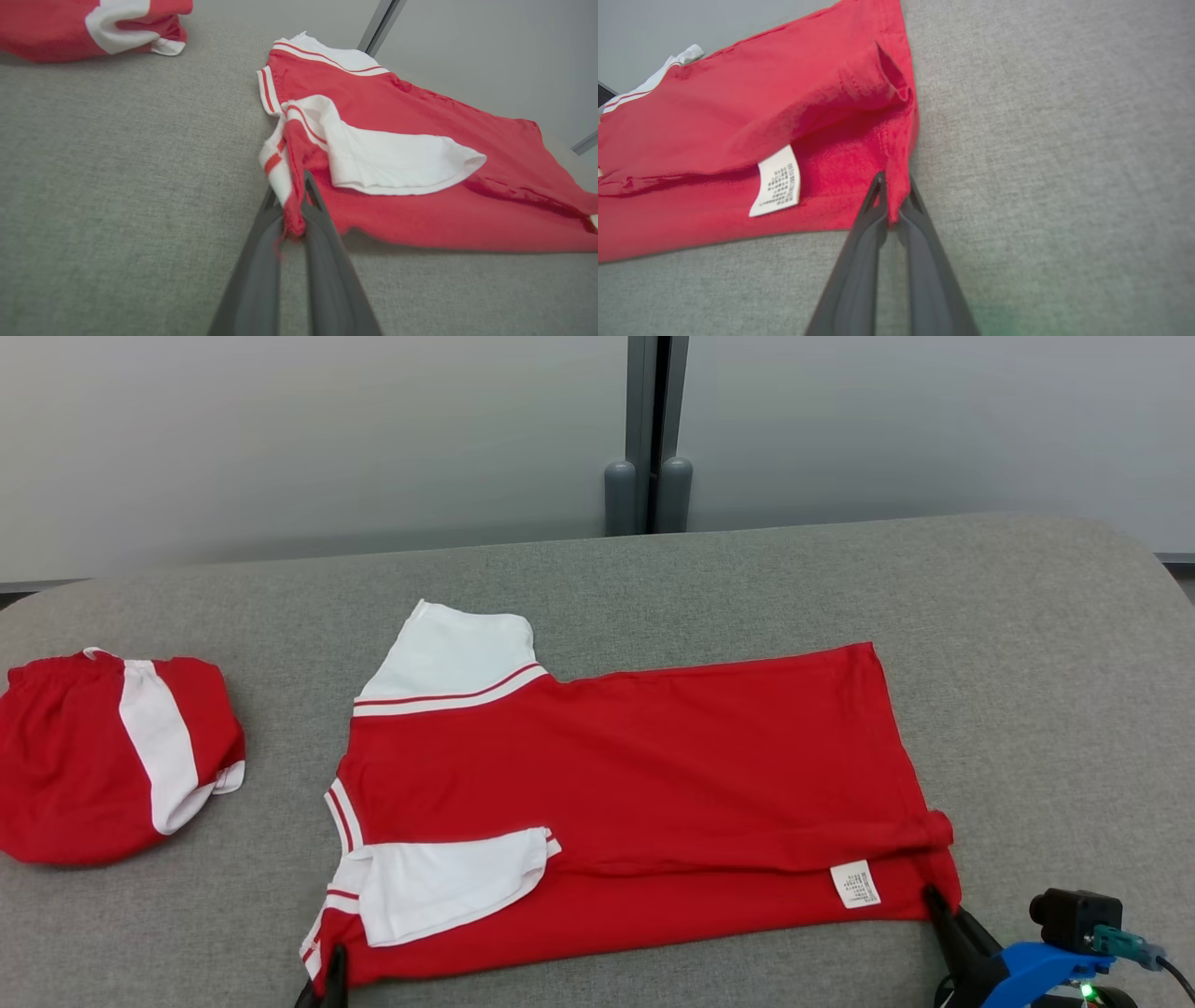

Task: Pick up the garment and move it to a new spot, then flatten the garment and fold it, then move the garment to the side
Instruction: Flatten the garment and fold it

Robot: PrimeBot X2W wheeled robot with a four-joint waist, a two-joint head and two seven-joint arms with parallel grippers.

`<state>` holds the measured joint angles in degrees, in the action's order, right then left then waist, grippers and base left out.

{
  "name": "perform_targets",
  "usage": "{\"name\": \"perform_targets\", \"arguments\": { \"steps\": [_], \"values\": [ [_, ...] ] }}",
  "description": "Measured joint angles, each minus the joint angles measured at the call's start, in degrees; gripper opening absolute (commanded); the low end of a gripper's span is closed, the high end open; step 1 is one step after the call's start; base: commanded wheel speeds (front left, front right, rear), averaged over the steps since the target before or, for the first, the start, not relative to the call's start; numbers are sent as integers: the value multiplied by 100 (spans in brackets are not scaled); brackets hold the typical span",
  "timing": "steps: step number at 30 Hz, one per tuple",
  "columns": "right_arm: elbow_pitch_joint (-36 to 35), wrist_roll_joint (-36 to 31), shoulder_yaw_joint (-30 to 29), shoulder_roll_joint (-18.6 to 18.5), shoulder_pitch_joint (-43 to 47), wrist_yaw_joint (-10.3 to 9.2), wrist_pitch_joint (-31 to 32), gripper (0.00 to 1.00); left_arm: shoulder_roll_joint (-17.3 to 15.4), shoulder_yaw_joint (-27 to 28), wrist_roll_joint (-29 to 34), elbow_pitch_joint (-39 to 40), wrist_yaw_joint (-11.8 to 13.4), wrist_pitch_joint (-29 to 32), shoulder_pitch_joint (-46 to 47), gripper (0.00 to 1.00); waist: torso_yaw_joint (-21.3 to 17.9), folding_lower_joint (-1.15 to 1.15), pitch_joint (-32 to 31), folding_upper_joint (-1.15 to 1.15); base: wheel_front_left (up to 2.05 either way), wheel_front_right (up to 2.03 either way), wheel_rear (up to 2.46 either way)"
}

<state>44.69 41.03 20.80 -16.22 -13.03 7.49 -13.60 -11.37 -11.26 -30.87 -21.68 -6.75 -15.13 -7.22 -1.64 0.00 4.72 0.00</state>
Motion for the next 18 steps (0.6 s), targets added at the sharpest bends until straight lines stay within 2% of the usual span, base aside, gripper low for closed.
{"name": "perform_targets", "arguments": {
  "steps": [1, 2, 3, 12, 17, 18],
  "values": [
    [-15, -14, -35, -1, 53, 1, 18, 9, 23, -2, 63, 4, 19, 0, -15, 58, 3, 0, 11, 0, 0, 0, 0],
    [-27, -65, -67, -2, 77, 0, 16, 51, 36, -3, 133, 3, 22, 0, -18, 100, 6, 0, 21, 0, 0, 0, 0],
    [-47, -133, -109, 0, 92, 0, 15, 100, 70, 29, 144, 14, 22, -1, -19, 100, 6, 0, 28, 0, 0, 0, 0],
    [-521, -1015, -831, 151, 40, 0, -129, 100, 255, 625, 743, 591, 73, 0, 41, 100, -68, 0, -16, 0, 0, 0, 0],
    [-1512, -1688, -1439, 408, 70, -1, -144, 100, 489, 1180, 1143, 1209, 73, 0, 114, 100, -102, 1, -37, 1, 0, 0, 0],
    [-1906, -1935, -1634, 580, 152, -1, -144, 100, 566, 1325, 1312, 1370, 69, 0, 146, 100, -110, 1, -46, 1, 0, 0, 0]
  ]
}}
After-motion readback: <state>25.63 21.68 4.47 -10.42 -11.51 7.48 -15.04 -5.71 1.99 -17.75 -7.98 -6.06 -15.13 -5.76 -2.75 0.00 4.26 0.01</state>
